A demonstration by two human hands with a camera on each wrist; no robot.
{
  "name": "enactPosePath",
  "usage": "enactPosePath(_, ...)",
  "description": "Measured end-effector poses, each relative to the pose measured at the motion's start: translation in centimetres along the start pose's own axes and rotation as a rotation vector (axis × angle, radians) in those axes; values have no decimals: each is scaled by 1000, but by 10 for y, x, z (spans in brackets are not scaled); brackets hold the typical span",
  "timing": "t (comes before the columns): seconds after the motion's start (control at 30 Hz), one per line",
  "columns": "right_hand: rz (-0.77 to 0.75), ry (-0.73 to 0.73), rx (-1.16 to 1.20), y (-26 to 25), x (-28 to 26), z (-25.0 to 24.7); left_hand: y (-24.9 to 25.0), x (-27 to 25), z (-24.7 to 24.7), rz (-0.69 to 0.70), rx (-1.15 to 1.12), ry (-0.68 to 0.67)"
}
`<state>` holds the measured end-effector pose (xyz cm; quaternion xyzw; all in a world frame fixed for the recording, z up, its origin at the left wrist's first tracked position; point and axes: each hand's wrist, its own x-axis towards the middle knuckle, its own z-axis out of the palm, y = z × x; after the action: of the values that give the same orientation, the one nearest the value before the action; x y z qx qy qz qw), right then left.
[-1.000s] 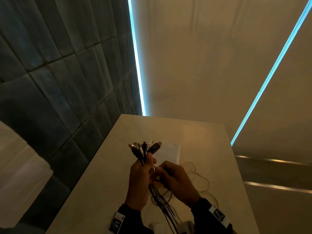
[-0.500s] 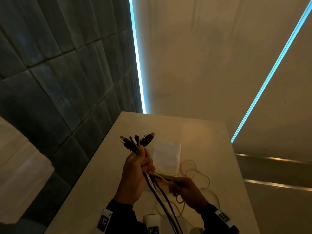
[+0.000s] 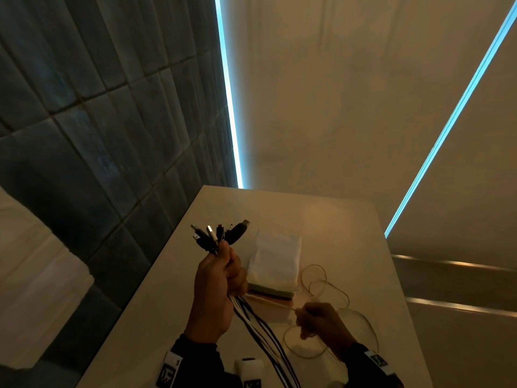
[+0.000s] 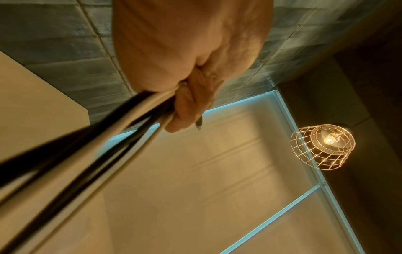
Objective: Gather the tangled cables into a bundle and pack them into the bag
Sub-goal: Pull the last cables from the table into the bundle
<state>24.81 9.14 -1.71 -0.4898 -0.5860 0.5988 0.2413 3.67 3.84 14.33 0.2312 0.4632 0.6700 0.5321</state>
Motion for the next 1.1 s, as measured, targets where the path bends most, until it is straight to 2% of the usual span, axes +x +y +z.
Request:
enactPosePath(0.07,-7,45,88,-23,-4,2,-2,0,1,-52,100,-13)
enactPosePath(0.17,-115,59,158,-71,-10,9,-11,-1,7,-168,226,-1)
enactPosePath(0.23,-233,6,164,-106,-18,13,-18,-2,12,-222,234,-4)
enactPosePath(0.33,-319,-148,214,-140,-30,18,-19,-2,16,-204,169,-51)
enactPosePath(0.43,-354,-196,119,-139,-34,23,-12,-5,25,-203,-87,-151)
enactPosePath(0.53,-348,-156,170,-127,-34,23,-13,-5,29,-101,-274,-110)
enactPosePath(0.6,-324,-137,248,-121,-33,20,-14,0,25,-49,-322,-77)
enactPosePath(0.73,-241,-110,336,-106,-39,16,-18,7,16,-5,-275,-12)
enactPosePath(1.0,-168,-105,177,-90,-45,5,-16,6,7,58,-135,32)
enactPosePath(1.1,-134,-27,113,-73,-44,-7,-13,9,0,62,-153,61)
